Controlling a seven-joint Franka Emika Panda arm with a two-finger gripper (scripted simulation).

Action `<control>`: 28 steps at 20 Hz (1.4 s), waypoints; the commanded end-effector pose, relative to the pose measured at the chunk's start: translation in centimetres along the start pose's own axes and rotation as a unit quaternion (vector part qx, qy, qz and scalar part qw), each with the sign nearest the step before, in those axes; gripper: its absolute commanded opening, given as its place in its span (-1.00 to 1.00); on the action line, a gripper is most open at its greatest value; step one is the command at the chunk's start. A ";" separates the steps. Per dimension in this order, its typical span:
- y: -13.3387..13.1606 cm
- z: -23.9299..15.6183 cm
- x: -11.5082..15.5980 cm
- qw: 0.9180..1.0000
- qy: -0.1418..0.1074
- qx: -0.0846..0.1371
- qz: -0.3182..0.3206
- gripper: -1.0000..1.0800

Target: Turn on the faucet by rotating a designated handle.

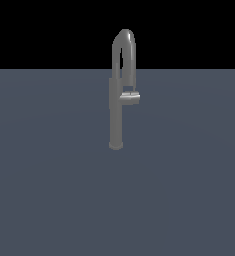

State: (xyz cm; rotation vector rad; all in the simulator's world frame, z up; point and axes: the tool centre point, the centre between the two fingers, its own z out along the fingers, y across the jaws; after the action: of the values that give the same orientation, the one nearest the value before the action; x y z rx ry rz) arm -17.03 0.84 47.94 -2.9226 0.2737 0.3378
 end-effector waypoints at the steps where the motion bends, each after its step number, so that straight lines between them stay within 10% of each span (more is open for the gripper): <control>1: -0.2 -0.1 1.4 1.000 -0.020 0.017 0.017 -1.00; 15: -0.5 0.5 9.3 0.978 -0.132 0.113 0.112 -1.00; 28: 0.6 2.8 16.9 0.925 -0.242 0.209 0.204 -1.00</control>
State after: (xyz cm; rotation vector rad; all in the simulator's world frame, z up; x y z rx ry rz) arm -2.33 -1.57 41.68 -2.2977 0.7450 0.8870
